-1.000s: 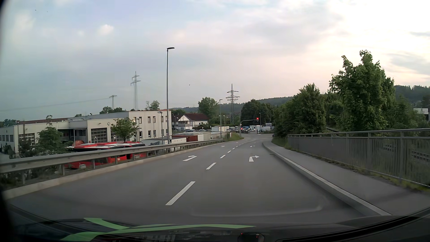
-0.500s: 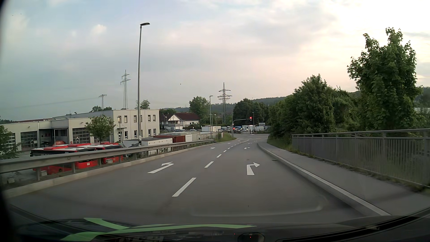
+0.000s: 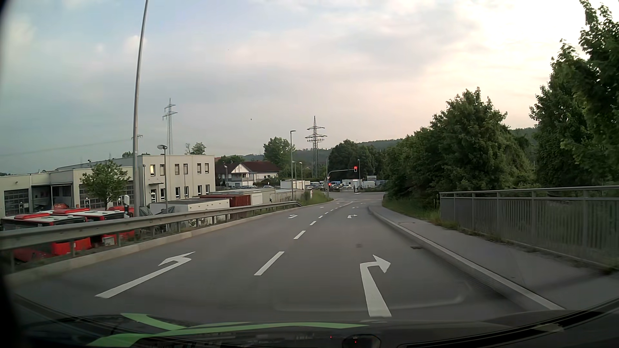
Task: Follow the waypoints while adhering to traffic rules and regulations
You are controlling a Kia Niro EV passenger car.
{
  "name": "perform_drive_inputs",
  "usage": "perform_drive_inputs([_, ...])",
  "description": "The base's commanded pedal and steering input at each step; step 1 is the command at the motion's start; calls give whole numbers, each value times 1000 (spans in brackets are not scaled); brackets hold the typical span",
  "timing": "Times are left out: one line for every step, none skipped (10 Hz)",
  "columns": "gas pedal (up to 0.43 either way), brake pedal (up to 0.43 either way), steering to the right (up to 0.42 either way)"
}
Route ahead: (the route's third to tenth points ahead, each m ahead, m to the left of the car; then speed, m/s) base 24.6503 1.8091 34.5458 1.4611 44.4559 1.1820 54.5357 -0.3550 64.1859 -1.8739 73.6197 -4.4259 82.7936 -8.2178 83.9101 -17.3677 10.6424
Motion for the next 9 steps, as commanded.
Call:
perform_drive_inputs([0,0,14])
perform_drive_inputs([0,12,17])
perform_drive_inputs([0,104,17])
perform_drive_inputs([0,171,17])
perform_drive_inputs([0,183,17])
perform_drive_inputs([0,201,16])
perform_drive_inputs([0,207,14])
perform_drive_inputs([0,207,11])
perform_drive_inputs([0,207,9])
